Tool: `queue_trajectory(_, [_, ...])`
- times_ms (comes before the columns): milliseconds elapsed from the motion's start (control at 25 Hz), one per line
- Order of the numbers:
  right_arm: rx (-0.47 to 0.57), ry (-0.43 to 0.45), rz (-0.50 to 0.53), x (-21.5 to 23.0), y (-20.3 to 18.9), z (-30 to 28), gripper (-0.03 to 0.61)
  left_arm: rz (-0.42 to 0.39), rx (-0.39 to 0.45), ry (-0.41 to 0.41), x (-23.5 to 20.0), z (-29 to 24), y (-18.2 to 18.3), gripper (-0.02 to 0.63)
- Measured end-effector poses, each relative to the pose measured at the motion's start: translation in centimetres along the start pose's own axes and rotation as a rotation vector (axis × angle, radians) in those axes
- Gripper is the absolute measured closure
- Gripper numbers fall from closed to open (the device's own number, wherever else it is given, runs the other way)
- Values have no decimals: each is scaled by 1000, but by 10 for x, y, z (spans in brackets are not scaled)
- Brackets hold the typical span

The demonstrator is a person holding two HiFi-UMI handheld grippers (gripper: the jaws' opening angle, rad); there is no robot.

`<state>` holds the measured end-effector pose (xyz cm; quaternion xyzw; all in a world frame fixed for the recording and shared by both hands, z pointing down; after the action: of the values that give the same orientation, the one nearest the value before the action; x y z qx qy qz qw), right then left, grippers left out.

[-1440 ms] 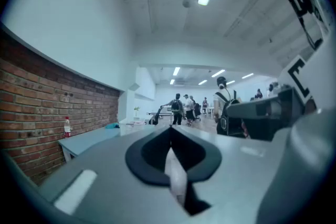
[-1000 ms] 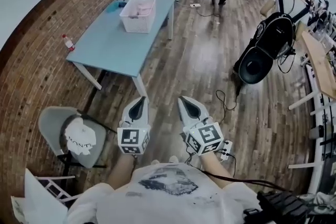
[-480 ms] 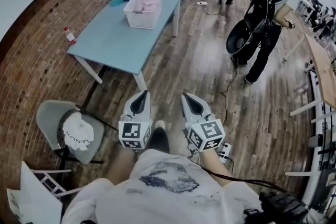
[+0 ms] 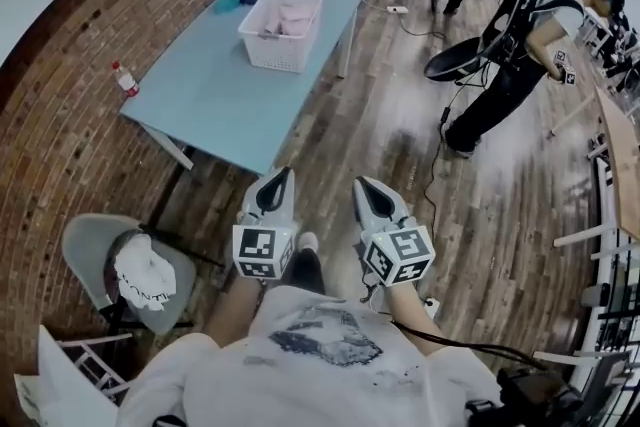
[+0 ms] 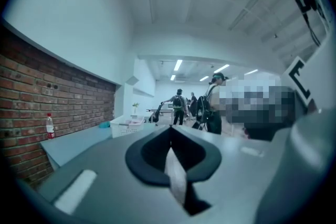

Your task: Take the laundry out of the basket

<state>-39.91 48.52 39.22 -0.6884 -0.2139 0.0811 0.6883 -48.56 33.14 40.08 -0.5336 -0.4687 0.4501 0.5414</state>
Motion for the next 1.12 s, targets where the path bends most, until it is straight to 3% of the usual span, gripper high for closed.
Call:
queue_trajectory(560, [-36, 17, -17, 79, 27, -243, 581, -6, -26, 12, -156, -198, 6, 624])
queue_trajectory(1120, [-58, 52, -18, 140, 35, -367, 581, 17, -46, 63, -229, -305, -9, 624])
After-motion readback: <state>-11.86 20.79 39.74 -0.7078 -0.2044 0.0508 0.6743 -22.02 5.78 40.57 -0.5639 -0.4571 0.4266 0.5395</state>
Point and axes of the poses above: the fingertips, and each gripper's own axes: z backward along the fingers, x to its right, y out of its top, the point moved 5 cm from there along z, backward along the fingers, and after that the axes turned 4 degrees about x, right-handed, at the moved point
